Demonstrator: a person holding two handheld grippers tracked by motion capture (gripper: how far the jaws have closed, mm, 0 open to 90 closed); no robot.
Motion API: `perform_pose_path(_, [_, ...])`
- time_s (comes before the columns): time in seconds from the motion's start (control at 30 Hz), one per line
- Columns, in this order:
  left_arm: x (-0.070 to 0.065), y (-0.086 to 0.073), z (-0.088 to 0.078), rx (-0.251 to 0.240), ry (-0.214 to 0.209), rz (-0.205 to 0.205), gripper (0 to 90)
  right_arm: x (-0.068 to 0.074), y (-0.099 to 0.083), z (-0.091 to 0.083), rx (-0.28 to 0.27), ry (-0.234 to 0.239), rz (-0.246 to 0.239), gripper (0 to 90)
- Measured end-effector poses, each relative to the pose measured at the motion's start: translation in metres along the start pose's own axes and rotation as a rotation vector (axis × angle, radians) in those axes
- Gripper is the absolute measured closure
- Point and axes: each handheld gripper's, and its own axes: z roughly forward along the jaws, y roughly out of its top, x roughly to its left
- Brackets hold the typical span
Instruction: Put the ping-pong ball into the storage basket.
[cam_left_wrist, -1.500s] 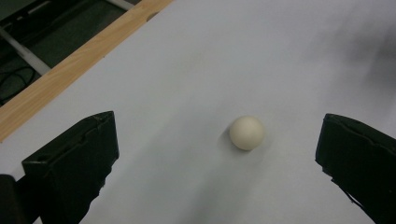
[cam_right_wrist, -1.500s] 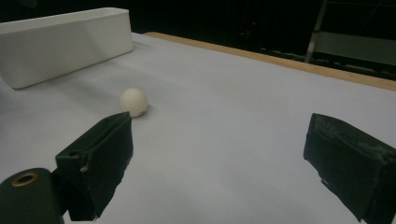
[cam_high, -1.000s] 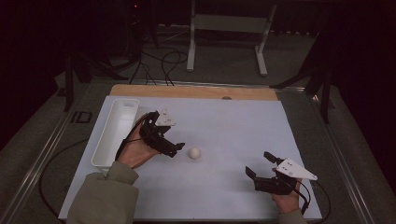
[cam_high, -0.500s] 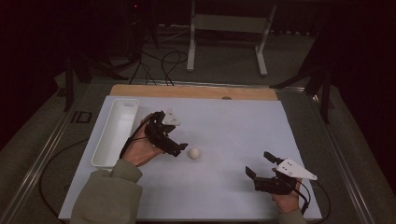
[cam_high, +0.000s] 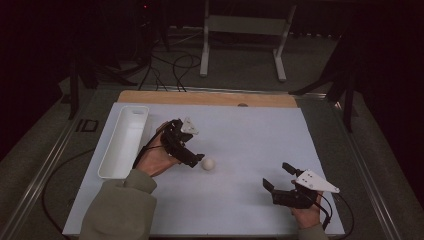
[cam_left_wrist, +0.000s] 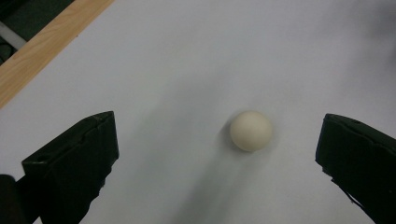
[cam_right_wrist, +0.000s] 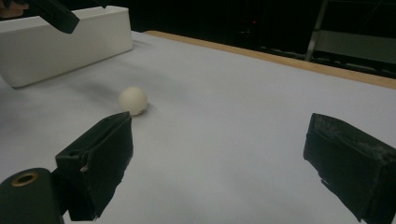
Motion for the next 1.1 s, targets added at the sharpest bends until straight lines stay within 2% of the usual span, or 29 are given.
perform_pose_path(0.27, [0.000,0.001,0.009,0.024,-0.012,0.002,0.0,0.000,0.000,0.000,0.002,0.001,0.001,8.1])
perform_pose_path(1.1, [0.000,0.003,0.031,0.039,-0.056,-0.002,0.0,0.000,0.000,0.000,0.002,0.003,0.000,8.1])
